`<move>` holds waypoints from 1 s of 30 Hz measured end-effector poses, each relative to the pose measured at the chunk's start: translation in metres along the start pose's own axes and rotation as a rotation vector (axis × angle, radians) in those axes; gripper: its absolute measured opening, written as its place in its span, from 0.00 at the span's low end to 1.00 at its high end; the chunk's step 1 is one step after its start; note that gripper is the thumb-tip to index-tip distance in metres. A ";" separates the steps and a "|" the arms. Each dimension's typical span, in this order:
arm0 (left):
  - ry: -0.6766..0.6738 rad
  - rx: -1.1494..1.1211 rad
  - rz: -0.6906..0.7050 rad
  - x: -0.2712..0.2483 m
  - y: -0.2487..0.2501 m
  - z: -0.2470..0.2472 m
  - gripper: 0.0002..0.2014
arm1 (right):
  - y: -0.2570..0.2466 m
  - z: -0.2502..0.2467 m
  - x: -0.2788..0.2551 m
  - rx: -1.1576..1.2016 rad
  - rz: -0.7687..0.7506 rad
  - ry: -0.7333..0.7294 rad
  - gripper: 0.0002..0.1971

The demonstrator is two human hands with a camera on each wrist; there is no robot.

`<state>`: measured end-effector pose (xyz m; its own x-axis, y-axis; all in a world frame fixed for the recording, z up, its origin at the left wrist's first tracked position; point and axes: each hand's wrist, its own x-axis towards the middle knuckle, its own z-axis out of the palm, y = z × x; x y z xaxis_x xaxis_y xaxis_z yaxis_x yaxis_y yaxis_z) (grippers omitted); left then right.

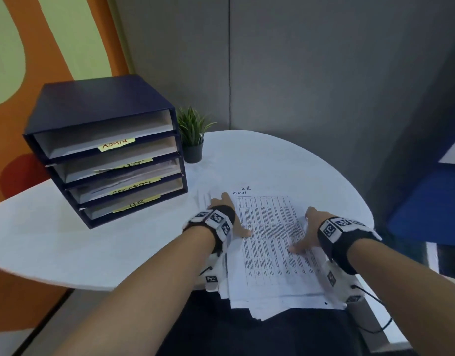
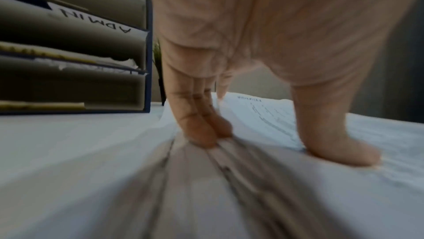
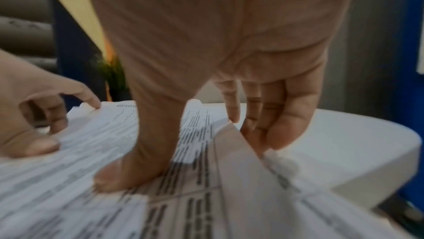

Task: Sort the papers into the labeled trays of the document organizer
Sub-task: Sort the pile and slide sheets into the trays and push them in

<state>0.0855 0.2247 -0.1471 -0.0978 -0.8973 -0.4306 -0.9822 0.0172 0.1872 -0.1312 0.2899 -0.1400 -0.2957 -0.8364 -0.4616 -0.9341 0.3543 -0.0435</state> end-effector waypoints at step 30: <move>0.106 -1.012 -0.094 -0.044 -0.157 -0.076 0.16 | -0.106 -0.054 -0.029 0.859 -0.412 0.092 0.28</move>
<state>0.2562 0.2278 -0.0900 0.0351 -0.9110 -0.4110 -0.3838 -0.3920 0.8361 -0.0346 0.2543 -0.0740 -0.0255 -0.9804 -0.1952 -0.5132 0.1804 -0.8391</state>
